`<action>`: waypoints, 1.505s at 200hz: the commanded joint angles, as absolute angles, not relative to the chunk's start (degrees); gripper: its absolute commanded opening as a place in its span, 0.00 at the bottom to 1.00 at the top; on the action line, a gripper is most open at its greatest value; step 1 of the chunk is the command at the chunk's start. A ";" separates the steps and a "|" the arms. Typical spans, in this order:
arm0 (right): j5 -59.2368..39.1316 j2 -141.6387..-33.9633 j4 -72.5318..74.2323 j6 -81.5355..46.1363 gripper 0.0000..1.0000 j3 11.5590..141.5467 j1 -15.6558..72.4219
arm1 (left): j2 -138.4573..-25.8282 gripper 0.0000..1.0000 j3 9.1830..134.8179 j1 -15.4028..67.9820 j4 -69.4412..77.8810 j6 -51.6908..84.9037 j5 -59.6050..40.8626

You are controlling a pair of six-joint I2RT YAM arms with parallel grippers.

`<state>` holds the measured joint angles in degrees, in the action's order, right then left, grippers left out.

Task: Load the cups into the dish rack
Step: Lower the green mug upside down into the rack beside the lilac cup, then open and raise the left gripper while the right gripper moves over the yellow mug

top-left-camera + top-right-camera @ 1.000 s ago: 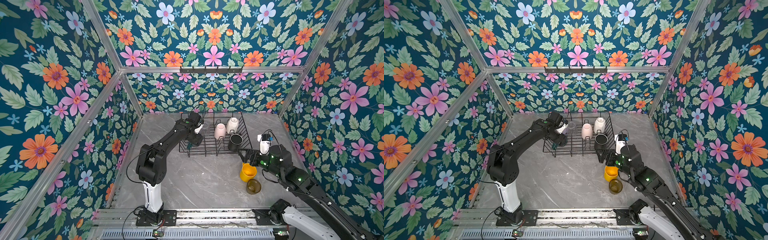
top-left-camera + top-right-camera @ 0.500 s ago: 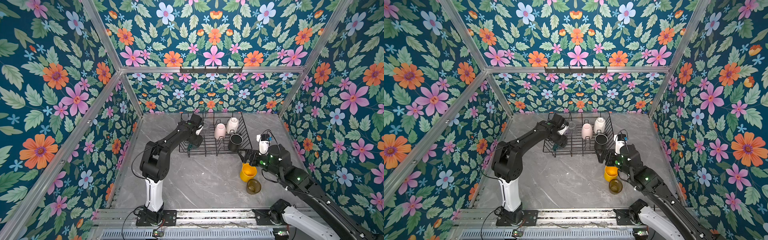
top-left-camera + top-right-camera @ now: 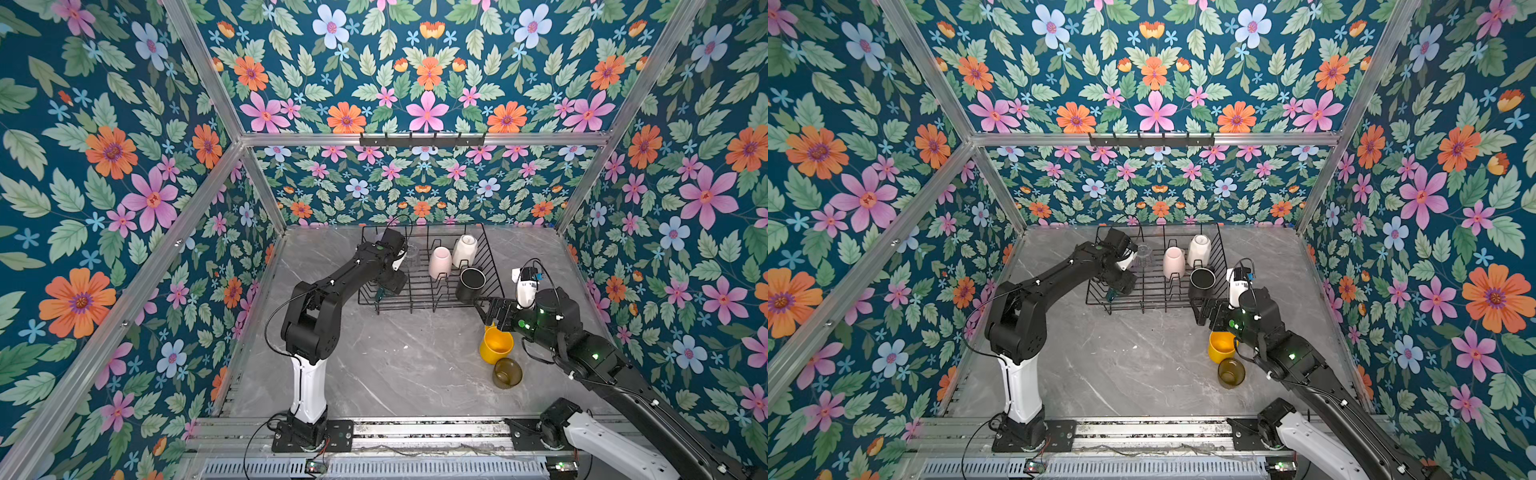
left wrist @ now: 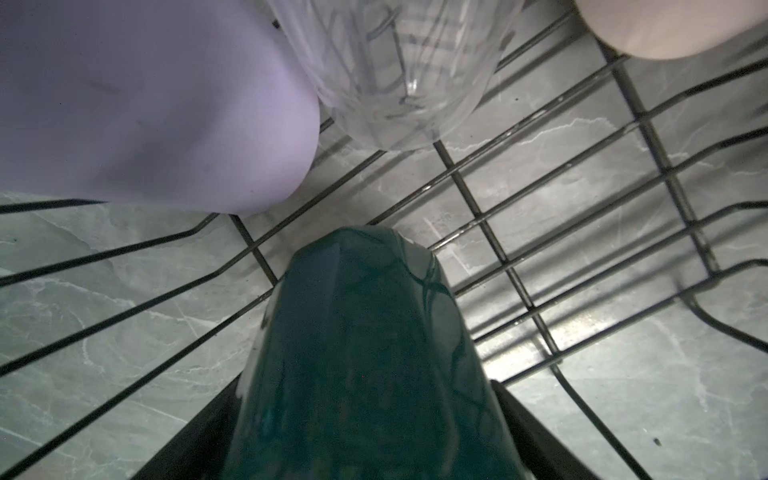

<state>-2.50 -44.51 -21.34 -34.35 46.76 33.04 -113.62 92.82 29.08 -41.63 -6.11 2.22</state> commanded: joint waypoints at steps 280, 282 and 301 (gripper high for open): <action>-2.57 -44.48 -21.39 -34.62 0.97 46.71 32.93 | -107.53 0.94 90.39 28.57 -34.69 -4.65 5.75; -2.49 -44.52 -21.50 -34.58 0.97 46.75 32.95 | -107.39 0.94 90.30 28.57 -34.60 -4.66 5.57; -1.23 -45.39 -24.00 -34.67 0.97 47.86 32.91 | -106.00 0.95 90.24 28.59 -34.06 -4.40 5.02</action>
<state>-2.85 -44.62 -21.74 -34.39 46.72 32.93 -107.61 90.35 28.58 -35.77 -4.86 5.93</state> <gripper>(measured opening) 0.972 0.944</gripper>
